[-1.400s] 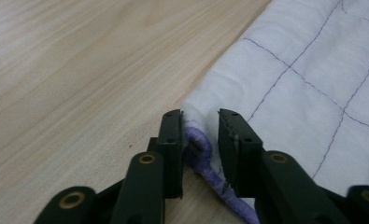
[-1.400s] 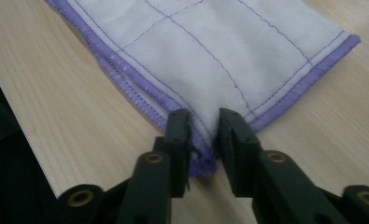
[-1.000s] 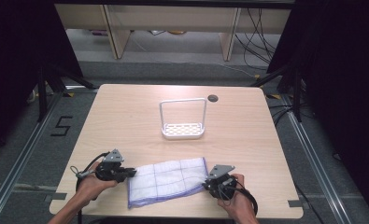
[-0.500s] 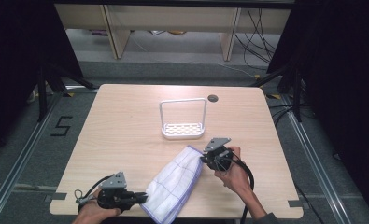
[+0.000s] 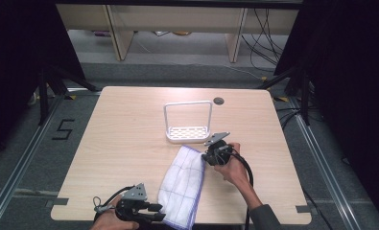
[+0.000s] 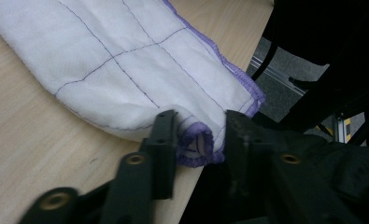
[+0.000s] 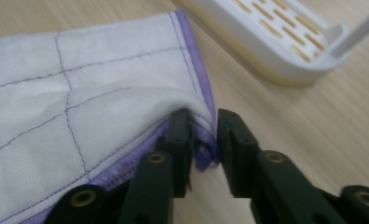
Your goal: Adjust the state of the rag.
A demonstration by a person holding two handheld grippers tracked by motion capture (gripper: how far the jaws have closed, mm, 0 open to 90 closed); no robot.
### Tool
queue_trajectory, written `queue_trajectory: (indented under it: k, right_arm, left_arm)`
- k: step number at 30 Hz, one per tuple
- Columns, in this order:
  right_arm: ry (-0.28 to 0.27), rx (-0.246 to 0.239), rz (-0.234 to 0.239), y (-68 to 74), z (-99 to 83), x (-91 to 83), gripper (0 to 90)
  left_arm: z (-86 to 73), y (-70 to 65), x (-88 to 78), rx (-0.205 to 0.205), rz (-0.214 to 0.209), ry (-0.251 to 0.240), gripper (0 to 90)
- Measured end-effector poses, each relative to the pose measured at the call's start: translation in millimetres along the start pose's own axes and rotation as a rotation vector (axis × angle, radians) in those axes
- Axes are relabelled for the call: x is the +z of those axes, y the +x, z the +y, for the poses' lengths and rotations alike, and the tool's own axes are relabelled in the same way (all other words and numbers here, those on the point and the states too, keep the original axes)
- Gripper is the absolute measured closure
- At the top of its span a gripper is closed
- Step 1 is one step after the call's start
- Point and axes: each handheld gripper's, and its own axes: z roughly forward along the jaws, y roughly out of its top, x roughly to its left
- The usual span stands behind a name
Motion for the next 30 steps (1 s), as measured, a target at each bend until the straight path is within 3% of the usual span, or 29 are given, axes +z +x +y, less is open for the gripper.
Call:
queue_trajectory:
  k: [2,5,9,13,14,18,20,21,23,25,26,27,30]
  right_arm:
    - [-0.013,0.02,-0.045,-3.0,-2.7,-8.6,62.6]
    - [-0.036,0.088,-0.036,-8.4,-2.8,-26.0,55.7]
    - [-0.085,0.157,-0.044,-16.3,-2.8,-41.9,52.7]
    - [-0.106,0.175,-0.061,-19.5,-2.3,-44.4,51.2]
    - [-0.097,0.178,-0.052,-19.7,-1.8,-44.5,50.8]
    - [-0.076,0.206,-0.029,-19.0,1.9,-40.1,50.1]
    - [-0.077,0.194,-0.035,-19.5,3.4,-36.4,50.1]
    - [-0.088,0.197,-0.035,-18.8,4.1,-32.7,50.0]
    - [-0.064,0.204,-0.024,-18.4,5.6,-32.2,49.5]
    - [-0.047,0.214,-0.023,-18.2,6.5,-30.1,48.8]
    - [-0.068,0.216,-0.034,-17.7,6.2,-26.3,48.6]
    - [-0.039,0.214,-0.021,-17.9,6.6,-27.3,48.4]
    - [-0.036,0.201,-0.027,-17.3,5.9,-21.7,48.0]
  left_arm:
    - [3.5,0.9,-5.2,-0.018,0.01,-0.009,46.9]
    - [11.8,5.8,-14.5,-0.024,0.013,-0.038,37.4]
    - [29.4,18.1,-27.2,-0.035,0.062,-0.091,33.0]
    - [50.7,39.7,-30.3,-0.006,0.15,-0.101,33.8]
    - [56.7,47.4,-27.1,0.0,0.193,-0.097,33.9]
    - [70.6,73.9,-13.6,-0.006,0.257,-0.071,34.6]
    - [77.9,86.6,-3.4,-0.02,0.279,-0.075,35.3]
    - [80.6,90.5,-0.8,-0.015,0.286,-0.059,35.7]
    - [87.6,98.9,9.8,-0.031,0.301,-0.077,36.2]
    - [94.5,106.3,18.3,-0.025,0.313,-0.062,37.2]
    - [98.3,109.1,24.0,-0.036,0.306,-0.07,37.9]
    - [100.5,110.1,27.3,-0.036,0.307,-0.072,38.2]
    - [109.0,111.0,40.8,-0.042,0.301,-0.081,38.5]
